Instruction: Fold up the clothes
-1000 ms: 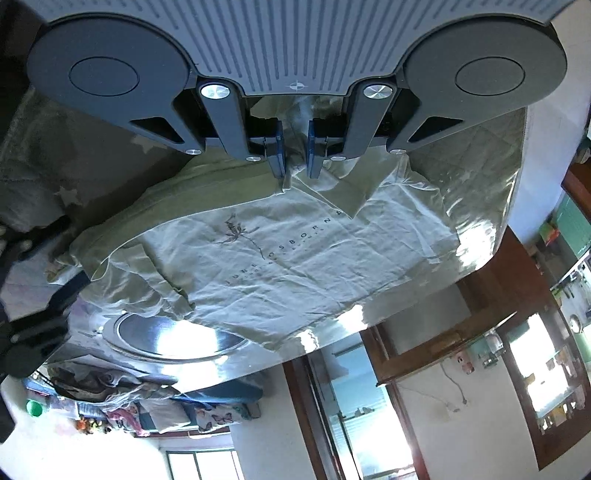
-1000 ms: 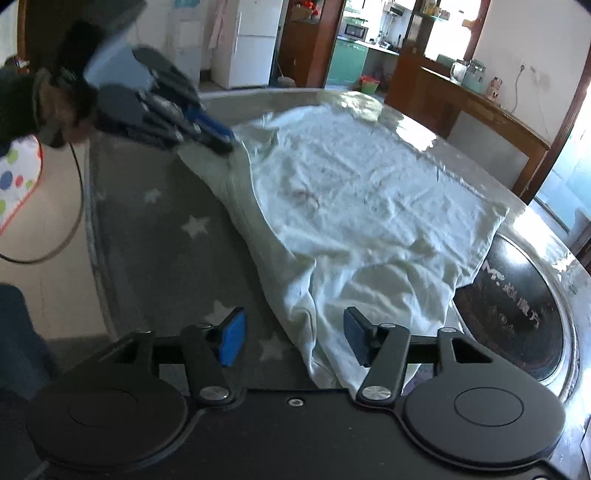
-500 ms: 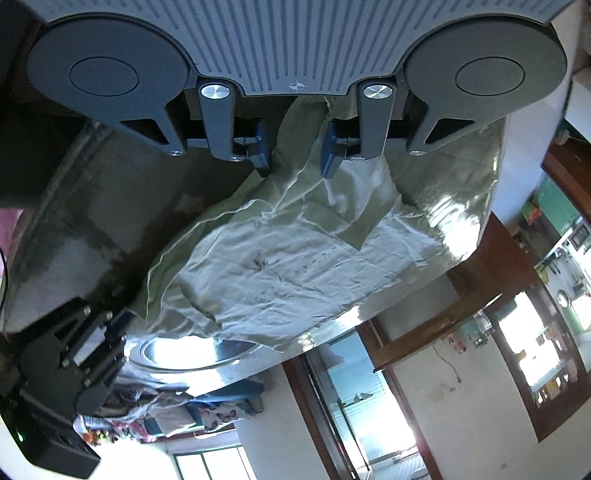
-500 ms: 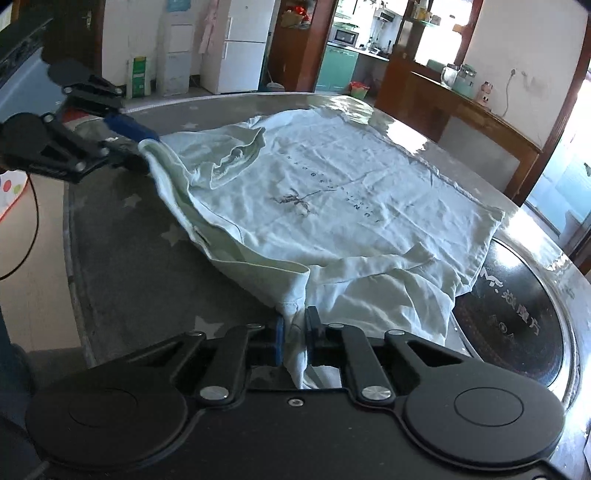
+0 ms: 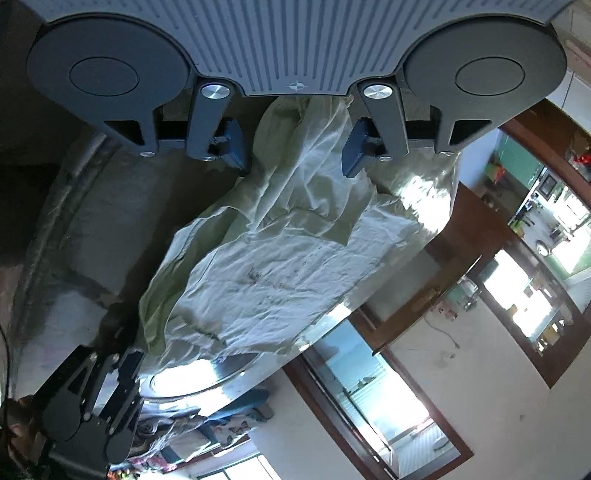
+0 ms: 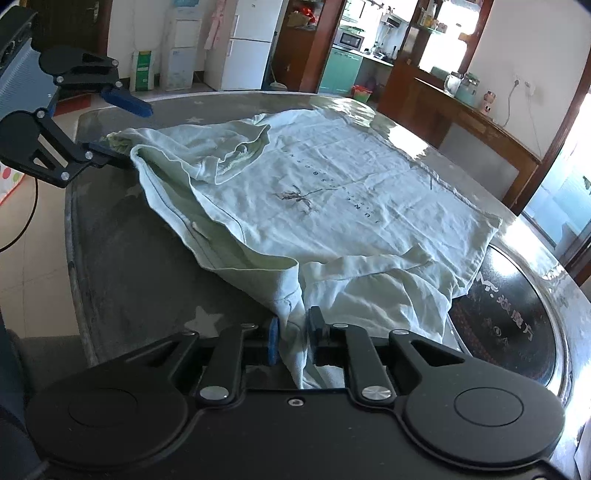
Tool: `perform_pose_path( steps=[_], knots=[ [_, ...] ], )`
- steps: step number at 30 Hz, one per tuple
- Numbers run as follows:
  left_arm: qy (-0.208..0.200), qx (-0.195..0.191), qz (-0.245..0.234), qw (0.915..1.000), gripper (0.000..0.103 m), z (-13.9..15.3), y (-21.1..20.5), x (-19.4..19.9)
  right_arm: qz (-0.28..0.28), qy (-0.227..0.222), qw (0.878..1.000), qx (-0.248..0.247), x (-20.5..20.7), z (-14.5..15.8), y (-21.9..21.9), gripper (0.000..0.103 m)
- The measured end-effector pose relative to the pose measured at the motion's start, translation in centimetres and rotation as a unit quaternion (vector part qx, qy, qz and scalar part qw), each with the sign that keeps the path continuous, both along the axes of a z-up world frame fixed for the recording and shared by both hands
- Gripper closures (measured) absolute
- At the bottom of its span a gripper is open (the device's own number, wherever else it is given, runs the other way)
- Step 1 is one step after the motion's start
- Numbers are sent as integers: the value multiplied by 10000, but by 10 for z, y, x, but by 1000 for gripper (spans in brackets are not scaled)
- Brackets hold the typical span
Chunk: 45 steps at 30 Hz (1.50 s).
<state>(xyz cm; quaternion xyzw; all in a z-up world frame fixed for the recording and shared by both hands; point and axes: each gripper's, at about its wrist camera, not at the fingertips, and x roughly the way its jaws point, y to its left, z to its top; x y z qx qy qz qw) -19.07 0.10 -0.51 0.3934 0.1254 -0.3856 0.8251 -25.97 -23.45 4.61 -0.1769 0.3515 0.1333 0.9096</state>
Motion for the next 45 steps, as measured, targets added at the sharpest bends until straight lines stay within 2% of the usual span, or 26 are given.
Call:
perform_pose_path(
  steps=[1, 2, 4, 5, 8, 15, 18, 23, 26, 29, 33, 41, 45],
  knots=[
    [37, 3, -49, 10000, 48, 0, -1, 1, 3, -11, 10000, -6, 0, 0, 0, 86],
    [98, 8, -89, 9999, 54, -1, -2, 2, 5, -21, 10000, -12, 0, 0, 0, 86],
    [254, 23, -154, 9996, 71, -1, -5, 5, 15, -31, 10000, -23, 1, -1, 0, 86],
    [348, 21, -168, 9993, 87, -1, -5, 6, 11, -32, 10000, -19, 0, -1, 1, 87],
    [577, -76, -147, 9982, 95, 2, -4, 8, -5, -81, 10000, -1, -2, 0, 2, 94],
    [691, -568, -104, 9959, 97, 31, 16, -10, 51, -249, 9996, 157, -21, 22, 5, 97],
    [719, -617, -152, 9954, 97, 38, 25, -23, 131, -263, 9994, 170, -33, 31, 7, 97],
    [746, -452, -404, 9954, 97, 57, 51, -69, 371, -155, 9989, 233, -72, 56, 17, 97],
    [882, -581, -473, 9933, 97, 78, 66, -92, 527, -53, 9983, 260, -95, 72, 23, 97],
    [925, -792, -356, 9919, 97, 91, 68, -92, 626, 30, 9976, 309, -104, 87, 25, 97],
    [890, -1017, 13, 9908, 97, 96, 52, -65, 647, -81, 9976, 240, -86, 96, 18, 97],
    [655, -1089, 499, 9906, 97, 105, 1, 27, 546, -520, 9971, -57, 17, 104, -14, 97],
    [750, -1059, 763, 9886, 97, 98, -25, 91, 434, -501, 9977, -111, 73, 98, -26, 96]
  ],
)
